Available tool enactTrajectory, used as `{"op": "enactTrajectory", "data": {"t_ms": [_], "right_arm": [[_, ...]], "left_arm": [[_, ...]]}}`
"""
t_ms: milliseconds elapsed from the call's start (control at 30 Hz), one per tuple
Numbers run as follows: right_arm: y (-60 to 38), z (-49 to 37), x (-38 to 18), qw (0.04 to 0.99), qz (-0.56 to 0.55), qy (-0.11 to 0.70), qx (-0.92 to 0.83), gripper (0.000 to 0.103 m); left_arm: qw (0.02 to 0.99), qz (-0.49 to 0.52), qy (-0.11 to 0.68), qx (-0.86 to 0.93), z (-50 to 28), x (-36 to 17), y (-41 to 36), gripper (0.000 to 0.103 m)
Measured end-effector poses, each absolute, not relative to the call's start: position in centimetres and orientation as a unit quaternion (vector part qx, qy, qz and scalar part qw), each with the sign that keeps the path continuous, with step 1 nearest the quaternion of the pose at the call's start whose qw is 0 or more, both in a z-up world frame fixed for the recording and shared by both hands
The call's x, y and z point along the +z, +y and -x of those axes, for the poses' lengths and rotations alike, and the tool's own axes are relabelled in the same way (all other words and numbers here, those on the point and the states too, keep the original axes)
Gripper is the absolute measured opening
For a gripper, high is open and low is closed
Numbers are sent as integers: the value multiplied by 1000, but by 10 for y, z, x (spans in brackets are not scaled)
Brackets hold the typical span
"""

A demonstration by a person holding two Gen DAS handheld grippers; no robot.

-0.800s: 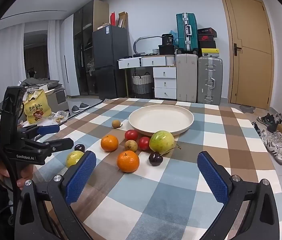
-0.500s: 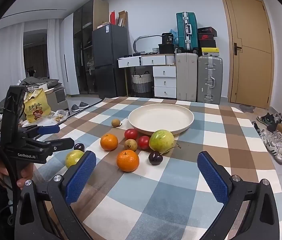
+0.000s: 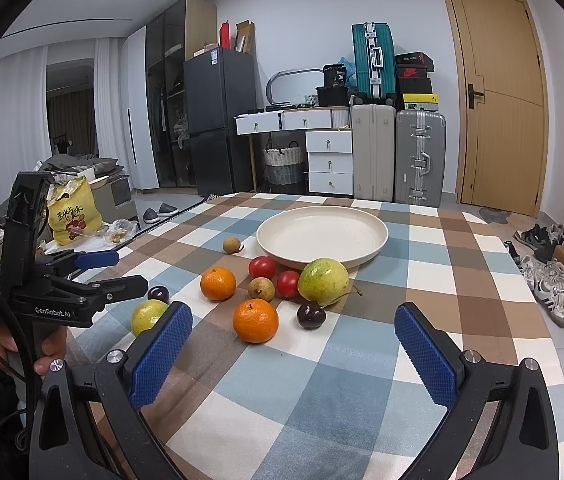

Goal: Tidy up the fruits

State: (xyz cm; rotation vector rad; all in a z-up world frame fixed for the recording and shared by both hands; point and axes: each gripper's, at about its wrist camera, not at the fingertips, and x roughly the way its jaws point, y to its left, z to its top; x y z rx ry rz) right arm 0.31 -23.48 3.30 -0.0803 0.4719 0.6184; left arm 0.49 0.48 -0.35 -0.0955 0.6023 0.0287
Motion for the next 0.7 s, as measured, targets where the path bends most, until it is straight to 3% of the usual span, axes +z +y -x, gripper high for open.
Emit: {"op": "enactTrajectory", "data": {"t_ms": [700], "right_arm": [[-233,-5,30,924,39,233,301,103]], "left_arm": [[954,46,296,14,-5,-4,5,102]]}}
